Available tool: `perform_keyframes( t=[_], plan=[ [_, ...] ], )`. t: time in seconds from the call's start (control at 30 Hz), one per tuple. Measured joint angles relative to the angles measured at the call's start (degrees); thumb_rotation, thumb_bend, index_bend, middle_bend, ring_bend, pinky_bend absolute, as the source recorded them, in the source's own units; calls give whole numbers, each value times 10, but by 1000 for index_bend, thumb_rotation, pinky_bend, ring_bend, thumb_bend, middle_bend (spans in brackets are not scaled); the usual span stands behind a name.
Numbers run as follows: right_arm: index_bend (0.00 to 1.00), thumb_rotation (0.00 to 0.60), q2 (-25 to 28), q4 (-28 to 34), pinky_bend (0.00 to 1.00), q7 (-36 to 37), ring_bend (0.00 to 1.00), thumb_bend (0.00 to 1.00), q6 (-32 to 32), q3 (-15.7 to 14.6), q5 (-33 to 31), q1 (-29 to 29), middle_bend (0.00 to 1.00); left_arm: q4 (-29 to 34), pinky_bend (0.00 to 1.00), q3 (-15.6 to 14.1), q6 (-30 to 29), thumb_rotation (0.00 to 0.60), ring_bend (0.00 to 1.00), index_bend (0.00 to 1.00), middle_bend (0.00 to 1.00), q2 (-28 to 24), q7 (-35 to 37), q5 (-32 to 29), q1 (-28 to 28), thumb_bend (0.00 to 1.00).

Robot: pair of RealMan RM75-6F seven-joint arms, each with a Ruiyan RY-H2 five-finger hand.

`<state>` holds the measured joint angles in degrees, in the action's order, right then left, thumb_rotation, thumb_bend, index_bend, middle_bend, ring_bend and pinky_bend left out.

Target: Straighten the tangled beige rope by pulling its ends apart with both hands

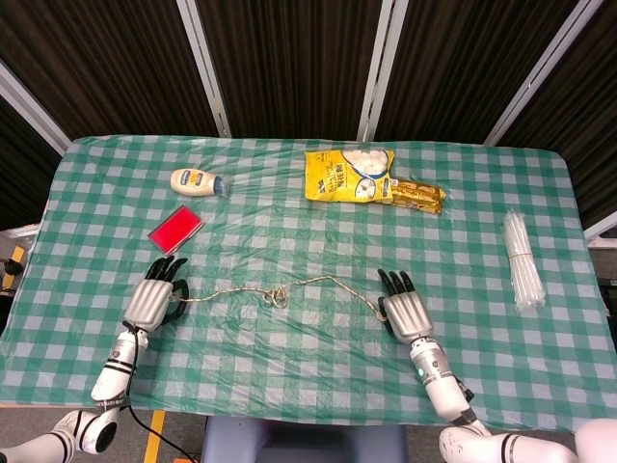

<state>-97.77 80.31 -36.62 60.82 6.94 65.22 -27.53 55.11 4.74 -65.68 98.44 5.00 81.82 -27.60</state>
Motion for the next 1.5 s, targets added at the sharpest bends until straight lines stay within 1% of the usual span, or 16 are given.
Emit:
perform_keyframes(
  t=[0.2, 0.33, 0.53, 0.87, 1.17, 1.37, 1.5],
  plan=[
    [770, 600, -2, -2, 0, 5, 0, 581, 9, -2, 3, -1, 117, -1, 89, 1, 0, 600, 0, 638, 101, -1, 1, -1, 0, 440],
    [778, 600, 6, 6, 0, 13, 0, 608, 17, -2, 7, 0, 125, -1, 89, 2, -1, 600, 0, 638, 101, -2, 1, -1, 0, 440],
    [783, 600, 32, 24, 0, 27, 0, 610, 31, -1, 16, 4, 132, -6, 89, 7, -2, 600, 0, 638, 101, -6, 1, -6, 0, 439],
    [783, 600, 100, 43, 0, 65, 0, 609, 56, 9, 11, 24, 133, -20, 89, 17, -10, 600, 0, 638, 103, -24, 7, -17, 6, 439],
    [786, 600, 162, 45, 0, 113, 0, 609, 62, 18, -10, 47, 135, -44, 90, 26, -1, 600, 0, 638, 105, -34, 31, -36, 15, 439],
    [786, 600, 185, 37, 0, 137, 0, 610, 66, 17, -19, 62, 135, -70, 91, 27, 11, 600, 0, 638, 105, -32, 44, -45, 19, 441],
    [786, 600, 192, 27, 0, 151, 0, 609, 63, 15, -25, 69, 135, -86, 91, 28, 19, 600, 0, 638, 106, -29, 52, -49, 19, 441]
  ],
)
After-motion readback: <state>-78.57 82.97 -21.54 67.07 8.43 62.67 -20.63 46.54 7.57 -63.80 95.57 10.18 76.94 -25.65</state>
